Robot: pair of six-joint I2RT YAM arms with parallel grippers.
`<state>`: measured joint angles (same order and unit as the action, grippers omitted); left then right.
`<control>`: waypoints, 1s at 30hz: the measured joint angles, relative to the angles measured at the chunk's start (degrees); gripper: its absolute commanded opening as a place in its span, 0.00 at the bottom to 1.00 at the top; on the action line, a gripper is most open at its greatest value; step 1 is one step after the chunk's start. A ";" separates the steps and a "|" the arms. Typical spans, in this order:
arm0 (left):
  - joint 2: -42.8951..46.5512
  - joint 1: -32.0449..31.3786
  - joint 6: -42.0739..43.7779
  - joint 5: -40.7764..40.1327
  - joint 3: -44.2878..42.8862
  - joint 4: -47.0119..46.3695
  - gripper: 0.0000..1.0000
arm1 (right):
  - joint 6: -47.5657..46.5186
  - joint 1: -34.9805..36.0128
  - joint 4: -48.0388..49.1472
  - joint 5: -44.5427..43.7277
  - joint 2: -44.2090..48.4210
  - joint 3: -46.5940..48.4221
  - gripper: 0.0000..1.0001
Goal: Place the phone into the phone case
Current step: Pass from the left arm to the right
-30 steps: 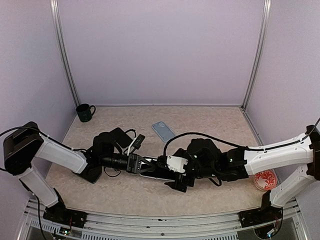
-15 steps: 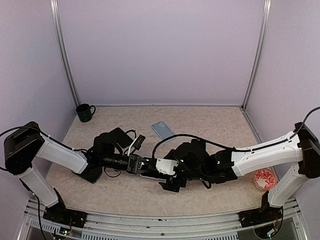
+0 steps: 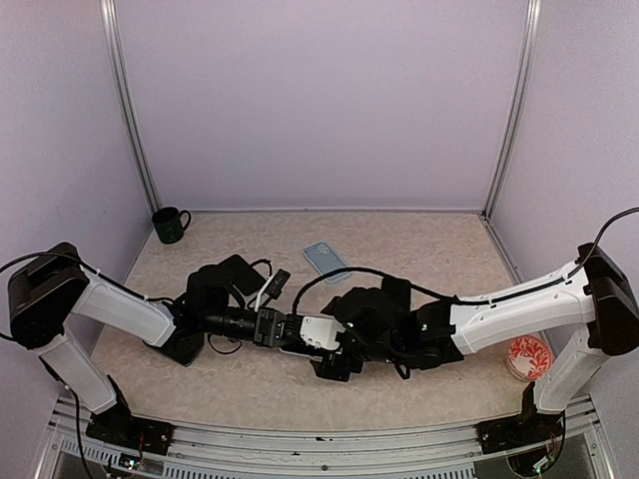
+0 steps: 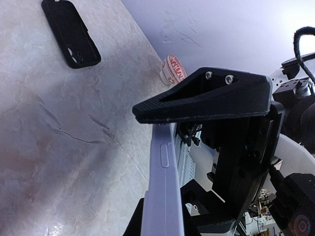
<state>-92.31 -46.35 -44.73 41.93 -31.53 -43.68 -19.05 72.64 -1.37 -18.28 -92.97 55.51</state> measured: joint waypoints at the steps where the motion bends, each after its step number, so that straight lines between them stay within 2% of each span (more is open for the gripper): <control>1: 0.00 0.00 0.00 0.00 0.07 -0.02 0.00 | 0.00 0.00 0.00 -0.15 -0.26 0.26 0.99; 7: 0.00 -0.02 0.00 -0.07 0.31 -0.24 0.00 | -0.04 0.20 0.15 -0.94 -1.36 1.36 0.99; 19: 0.00 0.00 0.00 -0.28 0.61 -0.90 0.00 | -0.87 0.59 0.13 -0.13 -1.84 2.01 0.82; 22: 0.00 0.00 0.00 -0.22 0.74 -0.85 0.00 | -0.87 0.59 0.02 0.24 -1.84 2.01 0.80; 30: 0.00 0.00 -0.04 -0.22 0.85 -0.87 0.00 | -0.61 0.59 -0.07 0.44 -1.75 1.97 0.96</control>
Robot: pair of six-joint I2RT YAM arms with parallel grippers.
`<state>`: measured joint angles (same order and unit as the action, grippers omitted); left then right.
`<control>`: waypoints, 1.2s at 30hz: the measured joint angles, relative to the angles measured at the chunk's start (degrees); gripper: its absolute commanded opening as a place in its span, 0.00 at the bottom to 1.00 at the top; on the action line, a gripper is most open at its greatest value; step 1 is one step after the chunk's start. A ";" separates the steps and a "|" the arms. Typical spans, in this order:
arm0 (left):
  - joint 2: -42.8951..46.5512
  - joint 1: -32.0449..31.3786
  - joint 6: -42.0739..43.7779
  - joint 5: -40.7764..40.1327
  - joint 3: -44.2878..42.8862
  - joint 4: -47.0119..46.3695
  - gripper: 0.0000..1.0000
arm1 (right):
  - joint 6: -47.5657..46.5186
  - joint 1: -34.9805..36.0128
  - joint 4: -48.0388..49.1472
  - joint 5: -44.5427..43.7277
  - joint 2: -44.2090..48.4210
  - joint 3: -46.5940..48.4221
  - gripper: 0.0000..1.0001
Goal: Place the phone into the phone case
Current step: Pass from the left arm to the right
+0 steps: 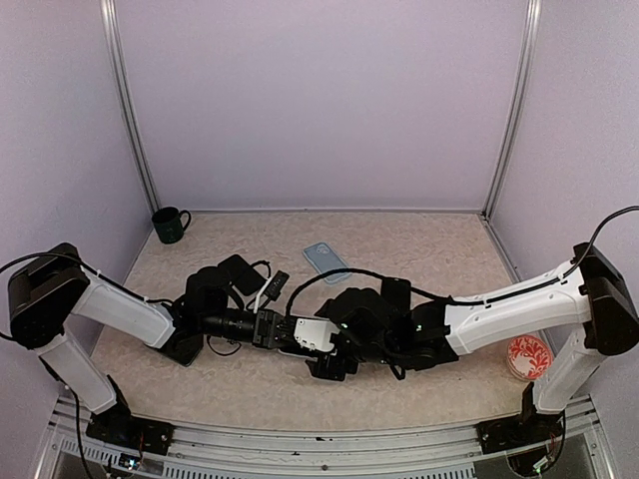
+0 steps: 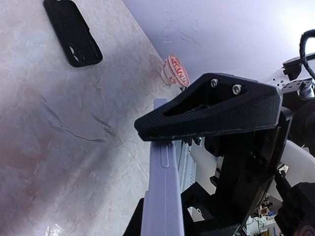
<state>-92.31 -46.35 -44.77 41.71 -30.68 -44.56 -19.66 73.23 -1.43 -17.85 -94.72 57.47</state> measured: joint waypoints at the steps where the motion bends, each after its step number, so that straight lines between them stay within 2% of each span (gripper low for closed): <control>1: 0.00 0.00 0.00 -0.02 0.02 0.00 0.00 | 0.00 0.00 -0.02 -0.02 0.07 -0.02 0.97; 11: 0.00 0.00 0.02 -0.02 0.04 0.00 0.00 | 0.04 0.00 -0.90 -0.39 2.25 -2.45 0.98; 17: 0.00 0.00 0.02 0.00 0.04 0.02 0.00 | 0.28 0.00 -2.38 -1.07 3.48 -3.96 0.94; 26: 0.00 0.00 0.02 0.00 0.04 0.07 0.00 | 0.61 0.00 -2.95 -1.55 4.59 -4.00 0.84; 31: 0.00 0.00 0.00 -0.07 0.02 0.50 0.00 | 0.15 0.00 -3.34 -1.31 4.59 -4.00 0.66; 36: 0.00 0.00 -0.26 -0.20 -0.02 0.76 0.00 | -0.15 0.00 -3.43 -1.27 4.59 -3.96 0.62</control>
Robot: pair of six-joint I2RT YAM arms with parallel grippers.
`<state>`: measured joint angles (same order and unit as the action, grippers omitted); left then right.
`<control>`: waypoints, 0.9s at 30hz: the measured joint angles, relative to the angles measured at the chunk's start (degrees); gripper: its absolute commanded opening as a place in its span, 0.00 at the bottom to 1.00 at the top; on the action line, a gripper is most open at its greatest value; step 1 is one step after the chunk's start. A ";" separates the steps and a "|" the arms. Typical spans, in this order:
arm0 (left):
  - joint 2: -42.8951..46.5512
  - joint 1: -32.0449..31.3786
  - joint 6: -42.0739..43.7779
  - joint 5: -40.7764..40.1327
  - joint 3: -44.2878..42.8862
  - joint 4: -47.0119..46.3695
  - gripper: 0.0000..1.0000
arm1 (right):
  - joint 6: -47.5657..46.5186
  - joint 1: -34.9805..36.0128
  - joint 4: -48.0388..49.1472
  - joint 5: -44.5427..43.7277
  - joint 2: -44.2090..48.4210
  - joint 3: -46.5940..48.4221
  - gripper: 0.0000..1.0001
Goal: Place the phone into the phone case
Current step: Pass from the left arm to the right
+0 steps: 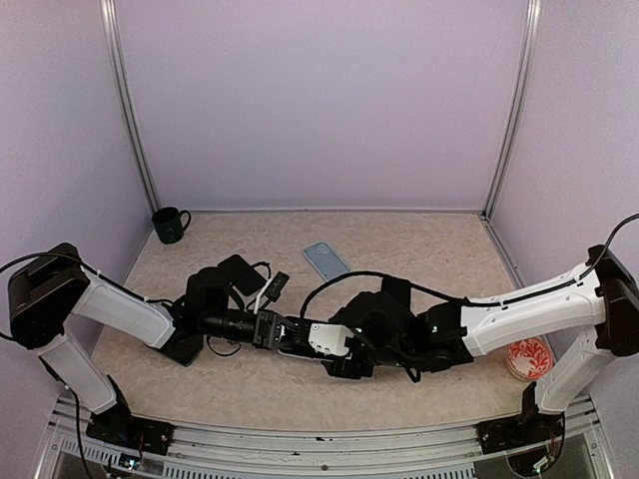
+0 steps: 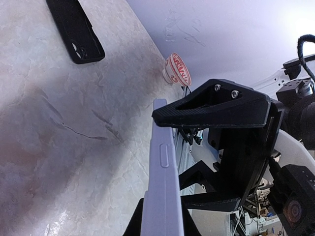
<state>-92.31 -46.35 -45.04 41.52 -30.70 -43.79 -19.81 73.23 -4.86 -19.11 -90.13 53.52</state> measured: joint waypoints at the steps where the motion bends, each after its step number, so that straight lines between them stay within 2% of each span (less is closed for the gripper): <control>1: 0.00 0.00 0.00 0.00 0.00 0.02 0.00 | 0.00 0.00 0.00 0.00 0.00 0.00 0.61; 3: 0.00 0.00 0.00 0.02 -0.13 0.17 0.08 | 0.00 0.00 0.00 -0.02 0.00 0.00 0.61; 8: -0.02 0.00 0.22 0.22 -0.63 0.09 0.40 | -0.02 0.00 -0.11 -0.20 0.35 -0.02 0.60; 11: -0.02 0.22 0.24 0.37 -1.53 -0.76 0.51 | -0.02 0.00 -0.96 -0.24 0.35 -0.09 0.60; 16: 0.44 1.86 0.31 0.02 -1.49 -0.66 0.54 | 0.26 0.00 -1.79 -0.33 0.35 -0.61 0.60; 22: 5.14 4.55 0.31 -1.03 0.37 -0.24 0.54 | 1.20 -0.28 -2.12 -0.55 0.35 -0.96 0.59; 27: 6.78 4.55 0.50 -3.02 0.48 3.52 0.53 | 1.55 -0.63 -2.16 -0.70 0.35 -0.96 0.59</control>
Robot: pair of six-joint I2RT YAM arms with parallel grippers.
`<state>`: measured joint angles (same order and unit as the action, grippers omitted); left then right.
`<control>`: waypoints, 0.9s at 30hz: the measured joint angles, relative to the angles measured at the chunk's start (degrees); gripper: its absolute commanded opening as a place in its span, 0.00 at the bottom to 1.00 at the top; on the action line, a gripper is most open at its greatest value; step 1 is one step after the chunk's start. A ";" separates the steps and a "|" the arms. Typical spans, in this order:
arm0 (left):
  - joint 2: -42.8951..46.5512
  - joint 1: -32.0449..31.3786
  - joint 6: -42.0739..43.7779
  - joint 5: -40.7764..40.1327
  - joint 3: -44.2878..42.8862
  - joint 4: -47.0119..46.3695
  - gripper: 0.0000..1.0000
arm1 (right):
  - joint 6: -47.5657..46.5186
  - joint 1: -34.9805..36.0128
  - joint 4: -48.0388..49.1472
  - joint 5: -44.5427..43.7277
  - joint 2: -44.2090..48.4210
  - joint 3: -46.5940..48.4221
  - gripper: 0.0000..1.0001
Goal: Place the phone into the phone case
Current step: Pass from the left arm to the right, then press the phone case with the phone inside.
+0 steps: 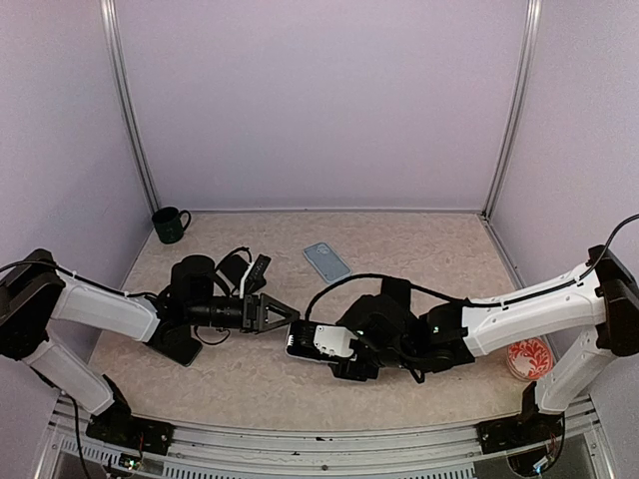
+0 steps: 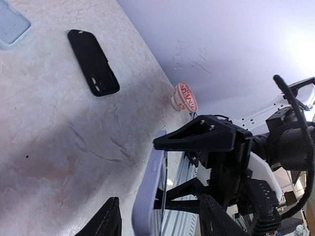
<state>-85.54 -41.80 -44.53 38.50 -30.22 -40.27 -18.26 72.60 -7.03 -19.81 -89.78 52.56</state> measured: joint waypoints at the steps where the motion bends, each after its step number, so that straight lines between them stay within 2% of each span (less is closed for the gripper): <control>1: -0.02 0.00 0.11 -0.59 0.00 1.51 0.52 | 0.04 -0.04 0.00 -0.04 0.00 0.00 0.59; 7: -0.11 -0.37 2.14 -5.05 -1.81 12.52 0.50 | 0.42 -0.15 -0.46 -0.59 -0.02 0.00 0.58; 11: -0.11 -1.11 3.13 -7.06 -3.34 16.00 0.42 | 0.72 -0.15 -1.31 -0.85 -0.35 0.07 0.57; 16: -0.55 -1.75 3.91 -8.44 -4.92 19.06 0.40 | 1.40 -0.15 -2.47 -1.51 -1.64 0.87 0.57; 19: -1.38 -2.12 4.17 -9.27 -5.62 20.00 0.42 | 1.62 -0.31 -2.99 -2.12 -2.56 1.31 0.57; 24: -2.10 -2.58 4.59 -9.27 -5.64 20.55 0.53 | 1.90 -0.42 -3.65 -2.47 -3.43 1.33 0.57; 27: -2.27 -2.67 4.55 -8.96 -5.64 20.57 0.54 | 2.12 -0.70 -3.82 -2.58 -3.45 1.38 0.57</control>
<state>-87.81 -44.47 -39.99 29.54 -35.86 -19.70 -16.14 71.90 -10.85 -22.39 -93.23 53.93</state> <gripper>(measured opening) 0.531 0.735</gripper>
